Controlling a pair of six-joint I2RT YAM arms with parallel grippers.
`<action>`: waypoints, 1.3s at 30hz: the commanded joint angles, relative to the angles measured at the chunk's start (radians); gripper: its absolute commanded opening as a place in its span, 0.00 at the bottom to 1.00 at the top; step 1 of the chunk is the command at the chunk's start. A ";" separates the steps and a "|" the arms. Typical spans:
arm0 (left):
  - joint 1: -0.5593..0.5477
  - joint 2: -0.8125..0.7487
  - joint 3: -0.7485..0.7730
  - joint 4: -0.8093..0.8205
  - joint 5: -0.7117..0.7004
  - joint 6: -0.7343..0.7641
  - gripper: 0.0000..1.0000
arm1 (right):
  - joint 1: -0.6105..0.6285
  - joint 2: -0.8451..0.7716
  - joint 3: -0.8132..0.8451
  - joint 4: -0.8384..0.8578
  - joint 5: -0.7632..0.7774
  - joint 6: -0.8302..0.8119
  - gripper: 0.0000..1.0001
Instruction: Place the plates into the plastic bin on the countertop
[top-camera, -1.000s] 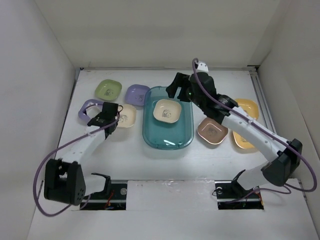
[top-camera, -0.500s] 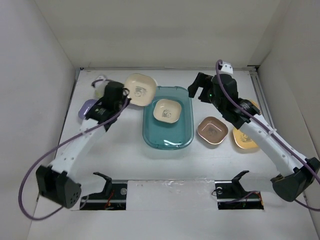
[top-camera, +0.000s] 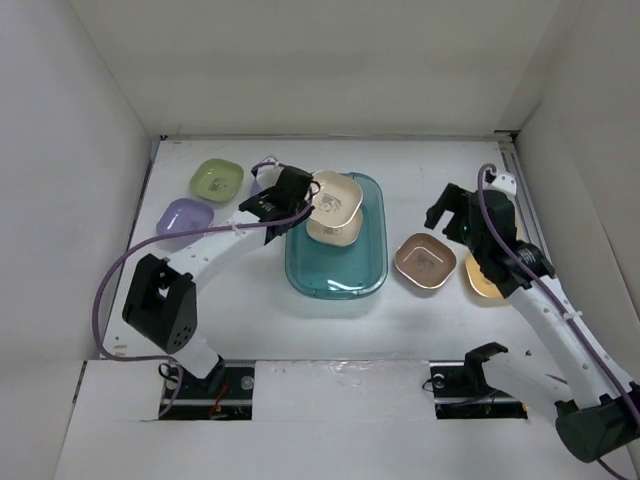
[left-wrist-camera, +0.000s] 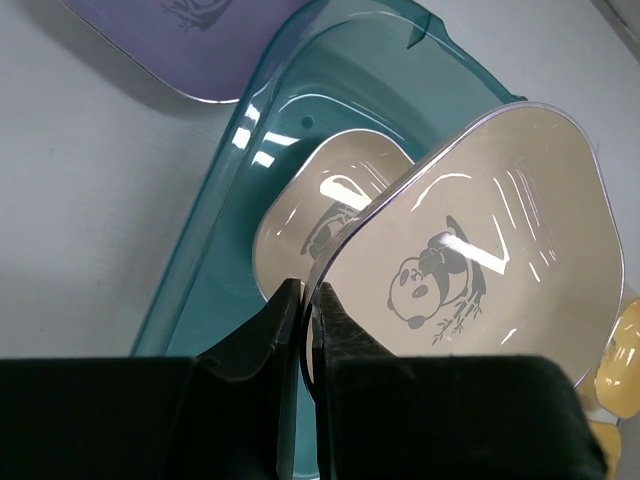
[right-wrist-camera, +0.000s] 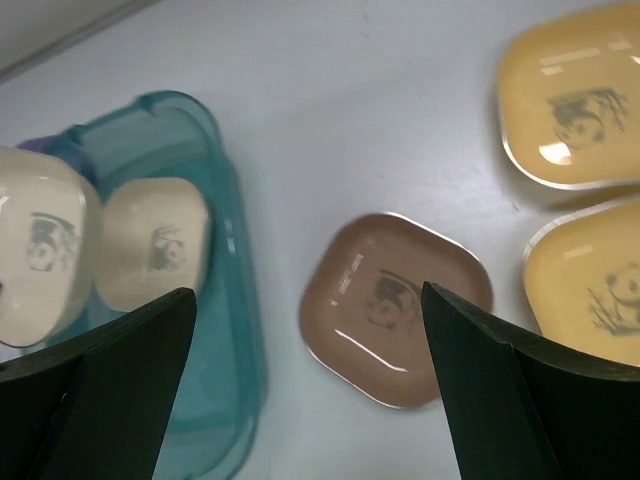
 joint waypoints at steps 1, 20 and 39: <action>-0.001 0.037 0.010 0.095 0.014 -0.003 0.00 | -0.051 -0.073 -0.072 -0.065 0.023 0.042 1.00; -0.001 0.072 -0.058 0.142 0.057 -0.055 0.75 | -0.137 -0.075 -0.419 0.010 -0.155 0.189 0.98; 0.187 -0.291 -0.031 0.031 0.078 0.158 1.00 | -0.243 0.357 -0.350 0.168 -0.166 0.078 0.00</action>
